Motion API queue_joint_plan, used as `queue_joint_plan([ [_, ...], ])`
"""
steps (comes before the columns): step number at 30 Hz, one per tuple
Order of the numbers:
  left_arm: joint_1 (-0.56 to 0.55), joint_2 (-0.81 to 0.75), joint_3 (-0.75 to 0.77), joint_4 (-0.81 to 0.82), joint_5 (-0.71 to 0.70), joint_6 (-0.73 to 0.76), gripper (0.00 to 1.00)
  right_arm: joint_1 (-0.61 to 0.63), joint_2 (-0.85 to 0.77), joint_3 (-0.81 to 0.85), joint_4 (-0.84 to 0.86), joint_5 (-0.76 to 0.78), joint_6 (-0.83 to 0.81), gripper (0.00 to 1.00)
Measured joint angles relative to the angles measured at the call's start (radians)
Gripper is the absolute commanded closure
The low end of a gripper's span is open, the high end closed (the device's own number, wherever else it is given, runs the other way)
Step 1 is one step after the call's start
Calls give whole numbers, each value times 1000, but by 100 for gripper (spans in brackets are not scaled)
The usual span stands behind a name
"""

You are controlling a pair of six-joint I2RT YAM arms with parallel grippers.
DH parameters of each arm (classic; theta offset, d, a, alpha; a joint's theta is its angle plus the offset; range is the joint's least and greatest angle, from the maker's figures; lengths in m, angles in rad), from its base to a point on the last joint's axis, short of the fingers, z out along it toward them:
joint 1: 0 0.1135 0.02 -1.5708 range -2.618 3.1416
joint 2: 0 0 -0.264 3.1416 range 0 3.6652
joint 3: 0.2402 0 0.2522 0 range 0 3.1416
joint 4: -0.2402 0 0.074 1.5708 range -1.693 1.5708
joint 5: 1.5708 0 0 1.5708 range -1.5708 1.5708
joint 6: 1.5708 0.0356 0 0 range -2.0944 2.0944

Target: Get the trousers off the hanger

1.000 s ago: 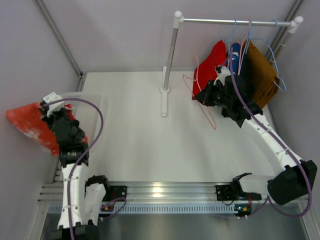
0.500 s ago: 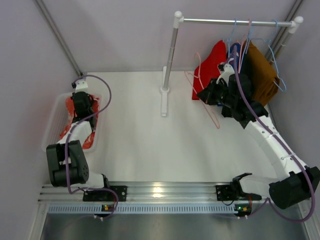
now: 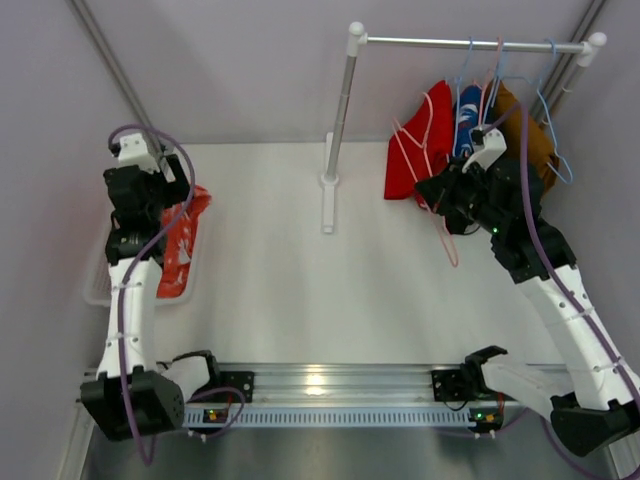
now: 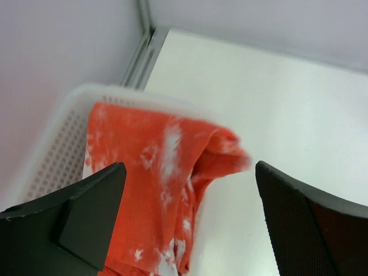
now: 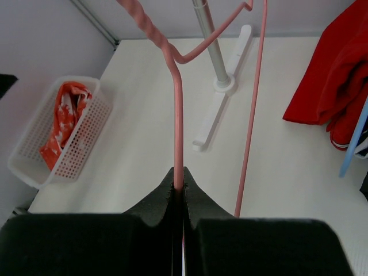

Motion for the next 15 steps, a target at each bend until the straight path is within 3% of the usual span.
queue_joint_plan([
  [6,0,-180,201,-106,201,-37,1,0,27,77,-15,61,29,100],
  [15,0,-212,220,-185,314,-100,1,0,273,333,-11,144,121,100],
])
